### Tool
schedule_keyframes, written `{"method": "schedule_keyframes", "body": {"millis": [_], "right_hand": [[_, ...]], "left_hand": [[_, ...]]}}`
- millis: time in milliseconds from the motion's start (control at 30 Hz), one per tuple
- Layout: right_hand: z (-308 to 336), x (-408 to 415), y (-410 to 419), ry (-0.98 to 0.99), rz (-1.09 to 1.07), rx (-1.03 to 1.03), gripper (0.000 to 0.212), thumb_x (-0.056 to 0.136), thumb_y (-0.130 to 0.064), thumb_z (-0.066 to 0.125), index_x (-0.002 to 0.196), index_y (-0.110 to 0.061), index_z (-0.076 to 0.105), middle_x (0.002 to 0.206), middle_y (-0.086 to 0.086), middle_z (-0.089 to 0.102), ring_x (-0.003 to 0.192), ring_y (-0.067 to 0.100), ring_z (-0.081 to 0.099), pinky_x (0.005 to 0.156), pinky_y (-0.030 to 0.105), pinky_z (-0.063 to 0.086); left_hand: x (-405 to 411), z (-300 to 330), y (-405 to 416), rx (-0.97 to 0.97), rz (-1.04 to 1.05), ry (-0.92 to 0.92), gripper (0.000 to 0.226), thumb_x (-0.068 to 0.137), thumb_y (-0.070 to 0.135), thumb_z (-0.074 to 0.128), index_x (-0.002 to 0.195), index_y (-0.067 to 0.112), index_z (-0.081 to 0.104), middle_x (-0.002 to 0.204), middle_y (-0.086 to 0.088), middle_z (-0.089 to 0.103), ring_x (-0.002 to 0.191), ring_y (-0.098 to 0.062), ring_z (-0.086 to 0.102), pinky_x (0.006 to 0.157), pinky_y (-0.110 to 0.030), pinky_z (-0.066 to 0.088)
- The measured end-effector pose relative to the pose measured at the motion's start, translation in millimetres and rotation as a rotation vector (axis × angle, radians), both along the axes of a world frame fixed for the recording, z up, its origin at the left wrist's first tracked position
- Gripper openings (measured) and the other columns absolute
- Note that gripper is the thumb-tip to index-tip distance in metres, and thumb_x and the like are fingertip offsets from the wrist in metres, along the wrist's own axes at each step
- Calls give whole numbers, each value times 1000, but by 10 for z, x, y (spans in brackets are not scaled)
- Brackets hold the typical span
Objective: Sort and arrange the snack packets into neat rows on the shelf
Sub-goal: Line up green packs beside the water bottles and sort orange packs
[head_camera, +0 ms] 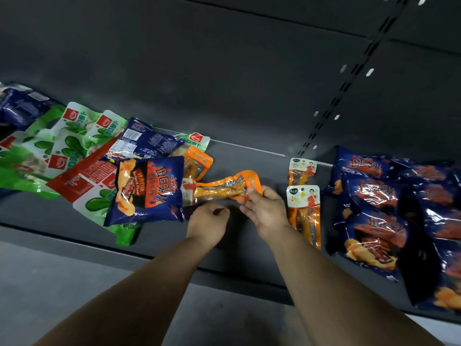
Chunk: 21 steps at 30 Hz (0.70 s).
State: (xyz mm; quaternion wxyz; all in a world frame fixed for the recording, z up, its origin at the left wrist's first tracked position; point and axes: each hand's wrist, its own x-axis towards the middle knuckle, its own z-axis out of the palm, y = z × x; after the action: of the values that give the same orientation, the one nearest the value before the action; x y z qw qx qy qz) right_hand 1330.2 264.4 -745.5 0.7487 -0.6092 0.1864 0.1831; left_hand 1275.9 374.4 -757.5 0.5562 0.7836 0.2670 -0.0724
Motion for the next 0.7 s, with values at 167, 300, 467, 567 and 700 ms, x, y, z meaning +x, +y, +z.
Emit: {"method": "schedule_keyframes", "body": {"millis": [167,300,467,567,700], "right_hand": [[102,2,-253,-95,45,15,12,93,-5,56,87,-15,60,85,0,66,82,14,64,73,24,54],[124,-32,-442,-158,96,-38,20,91,5,55,82,-12,61,82,0,64,80,12,62,74,23,54],[112,-74,-638,-111,91,3,19,90,6,55,85,-10,62,87,4,66,84,14,64,76,26,54],[77,-127,-680,-39,43,94,18,90,7,54,87,-9,62,87,6,68,88,17,66,73,26,54],[63,-150,-691,42,-69,305,23,91,9,49,88,-8,64,78,3,73,84,18,68,74,26,55]], "left_hand": [[192,184,-182,-635,342,96,17,102,20,38,108,14,52,98,-8,62,88,-22,61,80,-32,47],[328,225,-285,-856,440,64,39,103,33,32,126,6,49,108,-11,61,96,-23,59,85,-34,42],[365,222,-506,-827,432,50,31,102,29,37,118,10,55,105,-7,64,91,-18,62,82,-31,44],[382,177,-601,-790,423,33,24,100,27,43,113,14,58,104,-4,68,91,-15,64,75,-27,47],[448,178,-747,-802,403,-36,12,98,21,50,92,20,60,93,-1,68,82,-13,65,77,-27,52]]}}
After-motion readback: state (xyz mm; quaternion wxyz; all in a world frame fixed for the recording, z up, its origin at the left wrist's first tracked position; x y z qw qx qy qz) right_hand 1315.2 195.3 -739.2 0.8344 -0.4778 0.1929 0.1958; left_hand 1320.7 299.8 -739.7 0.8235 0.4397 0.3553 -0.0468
